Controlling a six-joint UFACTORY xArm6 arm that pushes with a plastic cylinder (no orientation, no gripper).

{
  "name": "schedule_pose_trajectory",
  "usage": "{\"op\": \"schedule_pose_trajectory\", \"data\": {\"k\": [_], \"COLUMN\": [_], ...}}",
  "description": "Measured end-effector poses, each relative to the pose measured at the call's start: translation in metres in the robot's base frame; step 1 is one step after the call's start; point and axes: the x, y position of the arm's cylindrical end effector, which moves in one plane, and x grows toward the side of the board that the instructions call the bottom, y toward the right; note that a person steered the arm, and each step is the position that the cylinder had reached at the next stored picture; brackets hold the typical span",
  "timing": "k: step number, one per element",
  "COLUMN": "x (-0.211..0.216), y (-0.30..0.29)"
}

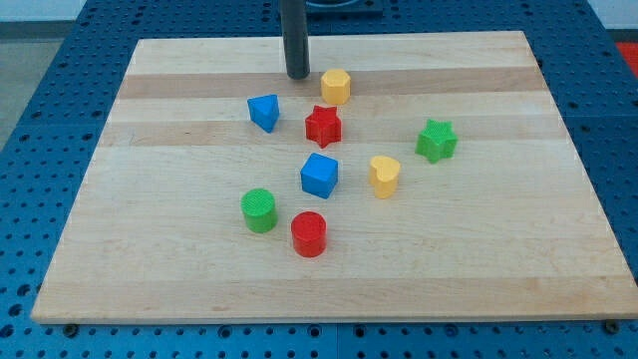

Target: Push the hexagon to the top right

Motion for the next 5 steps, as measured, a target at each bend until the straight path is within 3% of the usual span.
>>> {"op": "schedule_pose_trajectory", "data": {"k": [2, 5], "x": [0.026, 0.030], "y": [0.012, 0.119]}}
